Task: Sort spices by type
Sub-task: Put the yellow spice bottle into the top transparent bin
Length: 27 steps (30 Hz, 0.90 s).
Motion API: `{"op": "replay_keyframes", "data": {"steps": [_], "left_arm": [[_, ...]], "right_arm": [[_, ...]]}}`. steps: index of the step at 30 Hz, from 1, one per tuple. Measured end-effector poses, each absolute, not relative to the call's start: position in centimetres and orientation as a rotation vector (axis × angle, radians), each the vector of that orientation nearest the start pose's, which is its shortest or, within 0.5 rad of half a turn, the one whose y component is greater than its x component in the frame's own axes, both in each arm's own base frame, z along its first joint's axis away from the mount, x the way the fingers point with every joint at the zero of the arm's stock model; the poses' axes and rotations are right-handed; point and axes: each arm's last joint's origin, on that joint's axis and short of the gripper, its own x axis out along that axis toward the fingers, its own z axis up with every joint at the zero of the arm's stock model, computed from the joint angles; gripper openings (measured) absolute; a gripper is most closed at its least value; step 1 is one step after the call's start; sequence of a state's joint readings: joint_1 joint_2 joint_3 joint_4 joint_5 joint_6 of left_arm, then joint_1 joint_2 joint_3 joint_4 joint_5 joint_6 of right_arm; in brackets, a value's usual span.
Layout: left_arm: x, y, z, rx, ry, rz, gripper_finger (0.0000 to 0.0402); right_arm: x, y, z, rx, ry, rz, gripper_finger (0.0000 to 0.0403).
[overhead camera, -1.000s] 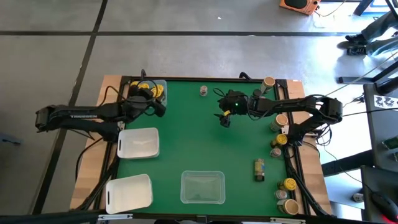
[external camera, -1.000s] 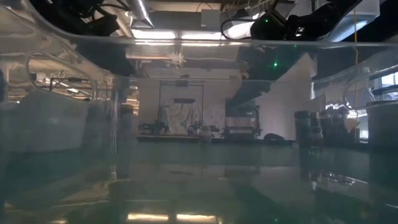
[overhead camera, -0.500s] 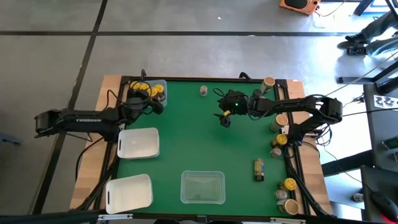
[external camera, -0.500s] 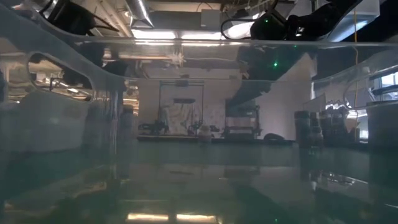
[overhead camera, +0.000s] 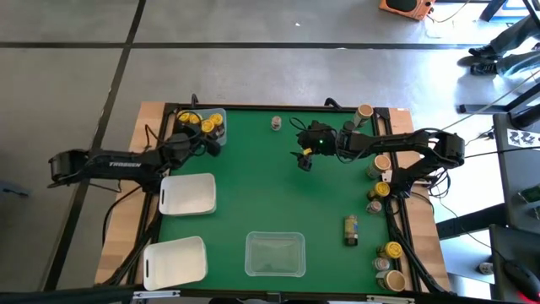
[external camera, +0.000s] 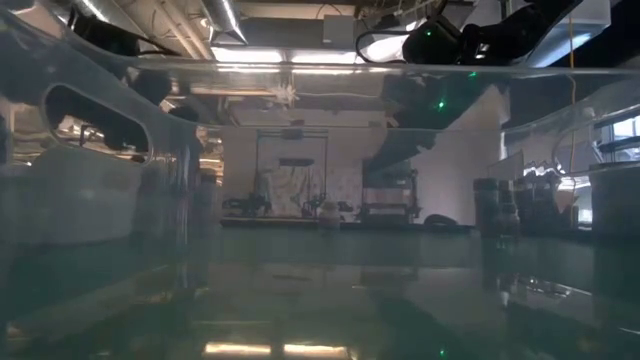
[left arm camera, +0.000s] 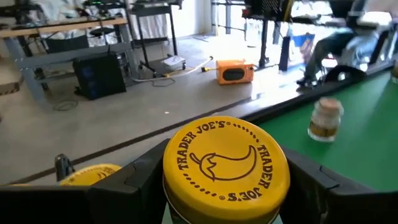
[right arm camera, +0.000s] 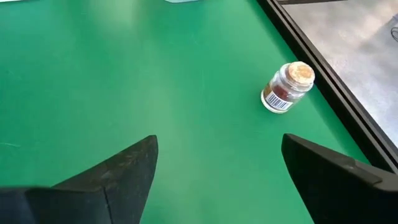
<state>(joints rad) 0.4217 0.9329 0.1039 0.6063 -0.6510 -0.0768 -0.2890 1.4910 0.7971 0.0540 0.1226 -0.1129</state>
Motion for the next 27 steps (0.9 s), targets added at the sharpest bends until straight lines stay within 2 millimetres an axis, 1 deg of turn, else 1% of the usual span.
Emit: {"op": "replay_keyframes", "data": {"steps": [5,14,19,24,27], "left_arm": [[14.3,8.3,14.9,-0.04,0.233,1.054,0.0221],[14.5,8.9,13.8,-0.063,0.286,1.087,0.0221],[14.9,8.9,13.4,-0.047,0.303,1.005,0.0221],[15.0,9.1,12.7,-0.054,0.348,1.006,0.0221],[15.1,9.3,12.5,-0.075,0.347,1.016,0.0221]], "right_arm": [[28.9,-9.0,19.8,-0.051,0.664,-0.362,0.034],[28.9,-9.0,19.8,-0.051,0.665,-0.361,0.034],[28.9,-9.0,19.8,-0.051,0.666,-0.361,0.034],[28.9,-9.0,19.8,-0.052,0.667,-0.361,0.034],[28.9,-9.0,19.8,-0.056,0.667,-0.36,0.034]]}}
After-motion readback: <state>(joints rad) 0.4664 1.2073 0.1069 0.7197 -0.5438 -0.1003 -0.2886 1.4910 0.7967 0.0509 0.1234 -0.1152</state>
